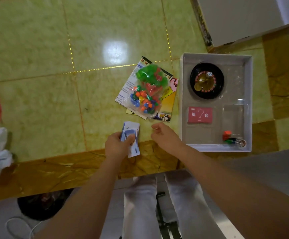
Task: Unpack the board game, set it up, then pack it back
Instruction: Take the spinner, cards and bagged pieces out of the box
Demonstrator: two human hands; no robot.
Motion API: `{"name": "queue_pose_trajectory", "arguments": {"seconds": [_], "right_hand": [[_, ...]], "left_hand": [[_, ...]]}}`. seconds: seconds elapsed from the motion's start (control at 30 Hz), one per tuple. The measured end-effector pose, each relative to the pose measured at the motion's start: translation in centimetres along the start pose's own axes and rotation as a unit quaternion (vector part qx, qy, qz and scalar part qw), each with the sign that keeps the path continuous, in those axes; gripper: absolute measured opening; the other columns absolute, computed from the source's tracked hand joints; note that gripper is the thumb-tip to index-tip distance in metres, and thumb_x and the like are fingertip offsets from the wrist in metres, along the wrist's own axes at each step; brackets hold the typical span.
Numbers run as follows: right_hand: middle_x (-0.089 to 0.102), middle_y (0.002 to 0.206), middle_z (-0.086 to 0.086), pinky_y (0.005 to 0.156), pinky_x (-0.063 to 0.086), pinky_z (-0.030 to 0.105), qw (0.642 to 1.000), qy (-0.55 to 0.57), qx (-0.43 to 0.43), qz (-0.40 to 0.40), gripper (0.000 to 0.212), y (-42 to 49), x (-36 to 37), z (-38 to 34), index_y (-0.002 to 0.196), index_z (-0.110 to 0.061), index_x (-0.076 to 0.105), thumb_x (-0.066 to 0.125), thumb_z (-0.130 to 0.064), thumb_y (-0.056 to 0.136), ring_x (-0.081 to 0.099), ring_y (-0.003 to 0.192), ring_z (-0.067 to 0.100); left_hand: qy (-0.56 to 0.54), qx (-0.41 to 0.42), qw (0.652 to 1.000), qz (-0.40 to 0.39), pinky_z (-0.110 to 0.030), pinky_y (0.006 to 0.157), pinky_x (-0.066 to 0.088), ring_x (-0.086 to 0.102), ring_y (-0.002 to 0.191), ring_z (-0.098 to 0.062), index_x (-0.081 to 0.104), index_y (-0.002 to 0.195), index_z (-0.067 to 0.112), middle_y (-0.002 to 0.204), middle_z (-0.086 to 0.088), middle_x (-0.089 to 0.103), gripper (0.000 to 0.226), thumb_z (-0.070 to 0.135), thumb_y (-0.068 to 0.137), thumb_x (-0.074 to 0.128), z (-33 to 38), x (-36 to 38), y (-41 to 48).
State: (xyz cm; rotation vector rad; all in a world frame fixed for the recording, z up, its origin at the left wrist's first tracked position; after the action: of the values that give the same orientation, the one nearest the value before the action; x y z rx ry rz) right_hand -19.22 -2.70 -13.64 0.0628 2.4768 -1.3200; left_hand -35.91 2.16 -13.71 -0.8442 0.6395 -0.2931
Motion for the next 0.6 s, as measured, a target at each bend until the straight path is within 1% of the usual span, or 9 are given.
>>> {"name": "queue_pose_trajectory", "arguments": {"seconds": [0.07, 0.1, 0.17, 0.23, 0.3, 0.4, 0.47, 0.53, 0.6], "right_hand": [[0.054, 0.124, 0.007, 0.095, 0.044, 0.031, 1.000, -0.022, -0.007, 0.008, 0.038, 0.5, 0.9, 0.3, 0.131, -0.011, 0.049, 0.054, -0.015, 0.094, 0.054, 0.111, 0.021], [0.053, 0.124, 0.008, 0.096, 0.044, 0.032, 0.999, -0.033, -0.011, 0.014, 0.037, 0.7, 1.2, 0.4, 0.130, -0.011, 0.050, 0.054, -0.014, 0.093, 0.054, 0.110, 0.020], [0.053, 0.120, 0.008, 0.093, 0.044, 0.031, 0.998, -0.047, -0.014, 0.027, 0.034, 1.0, 1.6, 0.4, 0.127, -0.011, 0.052, 0.054, -0.014, 0.093, 0.054, 0.105, 0.019], [0.054, 0.117, 0.007, 0.090, 0.044, 0.029, 0.998, -0.045, -0.019, 0.037, 0.030, 1.1, 1.8, 0.3, 0.123, -0.011, 0.054, 0.053, -0.012, 0.093, 0.054, 0.099, 0.016], [0.056, 0.113, 0.004, 0.085, 0.046, 0.027, 0.997, -0.039, -0.035, 0.056, 0.027, 1.0, 1.8, 0.1, 0.119, -0.012, 0.058, 0.052, -0.010, 0.093, 0.054, 0.094, 0.014], [0.056, 0.086, -0.010, 0.063, 0.039, 0.018, 0.993, 0.010, -0.067, 0.099, 0.024, 0.4, 0.8, -0.7, 0.111, -0.013, 0.064, 0.049, -0.008, 0.093, 0.049, 0.069, 0.003], [0.052, 0.072, -0.016, 0.056, 0.034, 0.016, 0.987, 0.041, -0.078, 0.134, 0.022, -0.3, -0.9, -1.0, 0.104, -0.013, 0.067, 0.050, -0.006, 0.092, 0.045, 0.057, 0.000], [0.054, 0.070, -0.016, 0.053, 0.035, 0.017, 0.981, 0.054, -0.082, 0.167, 0.021, -0.9, -3.0, -1.1, 0.098, -0.013, 0.069, 0.050, -0.005, 0.092, 0.044, 0.053, 0.002], [0.058, 0.075, -0.012, 0.053, 0.036, 0.018, 0.978, 0.049, -0.061, 0.194, 0.019, -1.3, -5.5, -0.3, 0.099, -0.014, 0.066, 0.050, -0.007, 0.094, 0.046, 0.057, 0.004]], "left_hand": [[0.057, 0.023, 0.998, 0.020, -0.033, 0.063, 0.048, 0.060, 0.074, -0.020, 0.061, 0.092, 0.012, 0.085, -0.004, 0.065, 0.030, 0.034, 0.079, 0.076, -0.5, -0.1, 0.8], [0.090, 0.034, 0.995, 0.038, -0.030, 0.063, 0.042, 0.057, 0.075, -0.019, 0.056, 0.094, 0.014, 0.086, 0.000, 0.061, 0.031, 0.035, 0.080, 0.075, -0.7, -0.2, 1.1], [0.160, 0.066, 0.981, 0.085, -0.031, 0.064, 0.039, 0.056, 0.078, -0.021, 0.051, 0.093, 0.015, 0.087, 0.000, 0.057, 0.038, 0.039, 0.078, 0.076, -0.8, -0.2, 1.2], [0.237, 0.106, 0.957, 0.132, -0.037, 0.071, 0.042, 0.055, 0.088, -0.028, 0.054, 0.098, 0.010, 0.099, -0.008, 0.055, 0.046, 0.041, 0.074, 0.078, -0.5, 0.0, 1.3], [0.287, 0.118, 0.938, 0.154, -0.042, 0.078, 0.041, 0.052, 0.100, -0.033, 0.055, 0.107, 0.006, 0.111, -0.014, 0.050, 0.053, 0.040, 0.072, 0.078, -0.1, 0.2, 1.2], [0.290, 0.135, 0.934, 0.161, -0.042, 0.080, 0.040, 0.049, 0.105, -0.035, 0.055, 0.110, 0.004, 0.115, -0.016, 0.049, 0.054, 0.035, 0.073, 0.077, 0.5, 0.3, 1.0], [0.270, 0.162, 0.933, 0.178, -0.042, 0.078, 0.040, 0.050, 0.102, -0.037, 0.056, 0.108, 0.002, 0.112, -0.018, 0.050, 0.051, 0.032, 0.072, 0.076, 1.0, 0.4, 0.6], [0.260, 0.208, 0.924, 0.190, -0.041, 0.078, 0.039, 0.050, 0.099, -0.035, 0.057, 0.105, 0.004, 0.108, -0.016, 0.051, 0.039, 0.027, 0.076, 0.070, 2.0, 0.6, -0.1], [0.275, 0.275, 0.906, 0.166, -0.038, 0.078, 0.034, 0.051, 0.093, -0.030, 0.059, 0.100, 0.010, 0.101, -0.010, 0.053, 0.027, 0.025, 0.078, 0.055, 3.7, 1.5, -0.8]]}}
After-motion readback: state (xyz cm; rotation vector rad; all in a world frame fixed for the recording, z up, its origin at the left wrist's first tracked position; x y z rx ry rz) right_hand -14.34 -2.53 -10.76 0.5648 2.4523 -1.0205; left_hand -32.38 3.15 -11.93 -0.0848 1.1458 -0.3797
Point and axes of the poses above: each hand's wrist, its own y-axis towards the middle knuckle, its own x-axis out of the palm, z = x × y, the point moved 2 cm from there along y, towards the middle knuckle
